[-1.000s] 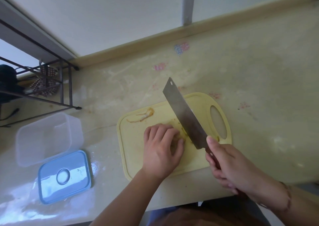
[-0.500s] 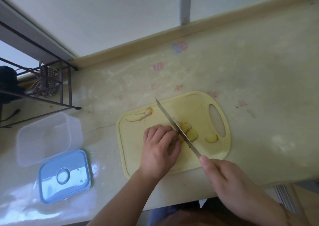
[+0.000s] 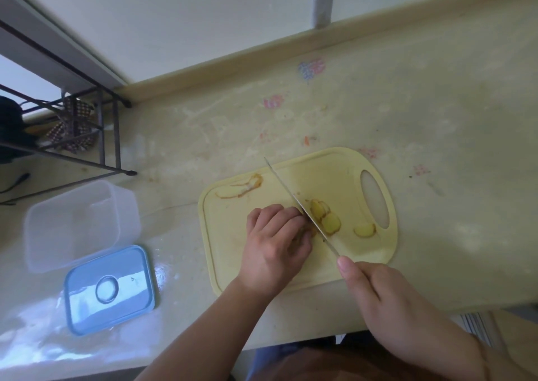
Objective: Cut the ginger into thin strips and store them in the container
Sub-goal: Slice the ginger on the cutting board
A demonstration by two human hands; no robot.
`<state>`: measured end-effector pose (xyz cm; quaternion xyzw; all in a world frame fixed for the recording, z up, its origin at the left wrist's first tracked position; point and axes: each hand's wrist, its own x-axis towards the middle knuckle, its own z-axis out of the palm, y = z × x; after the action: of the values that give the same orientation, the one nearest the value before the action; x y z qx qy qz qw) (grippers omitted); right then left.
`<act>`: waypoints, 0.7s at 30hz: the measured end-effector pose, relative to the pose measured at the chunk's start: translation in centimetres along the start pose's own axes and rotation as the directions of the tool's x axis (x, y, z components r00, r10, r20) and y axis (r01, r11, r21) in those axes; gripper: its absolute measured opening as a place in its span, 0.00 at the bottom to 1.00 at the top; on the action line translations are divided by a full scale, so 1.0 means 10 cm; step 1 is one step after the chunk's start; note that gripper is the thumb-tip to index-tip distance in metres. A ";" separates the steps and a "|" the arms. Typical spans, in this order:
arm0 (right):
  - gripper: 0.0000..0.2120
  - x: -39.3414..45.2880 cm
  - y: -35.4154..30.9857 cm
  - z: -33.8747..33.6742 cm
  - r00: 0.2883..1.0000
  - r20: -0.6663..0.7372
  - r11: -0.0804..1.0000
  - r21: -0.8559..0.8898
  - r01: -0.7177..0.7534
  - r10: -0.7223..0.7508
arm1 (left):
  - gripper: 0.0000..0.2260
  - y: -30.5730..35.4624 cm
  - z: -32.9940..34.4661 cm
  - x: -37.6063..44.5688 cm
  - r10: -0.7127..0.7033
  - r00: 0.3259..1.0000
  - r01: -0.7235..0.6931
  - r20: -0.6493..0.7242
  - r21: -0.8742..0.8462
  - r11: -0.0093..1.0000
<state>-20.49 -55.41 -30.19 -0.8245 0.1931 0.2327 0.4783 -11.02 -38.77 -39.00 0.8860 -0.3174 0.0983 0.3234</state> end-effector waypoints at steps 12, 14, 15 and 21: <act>0.28 0.41 -0.11 0.05 0.999 0.041 0.999 0.034 0.006 -0.007 | 0.04 0.02 0.01 -0.02 -0.013 1.000 0.014 -0.021 0.017 1.000; 0.30 0.37 -0.06 0.02 0.999 0.054 0.998 0.058 0.005 -0.008 | 0.04 0.02 0.01 -0.03 -0.017 1.000 0.017 -0.022 0.011 1.000; 0.30 0.33 -0.03 -0.01 0.998 0.061 0.997 0.072 0.004 -0.008 | 0.04 0.02 0.00 -0.03 -0.020 1.000 0.020 -0.020 0.007 1.000; 0.32 0.07 -0.01 -0.07 0.998 0.065 1.000 0.025 -0.007 0.006 | 0.04 0.00 0.01 -0.03 -0.022 1.000 0.022 -0.019 -0.009 1.000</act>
<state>-19.70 -56.05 -30.17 -0.8099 0.1829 0.2587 0.4937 -11.24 -38.66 -39.23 0.8870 -0.3051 0.1020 0.3313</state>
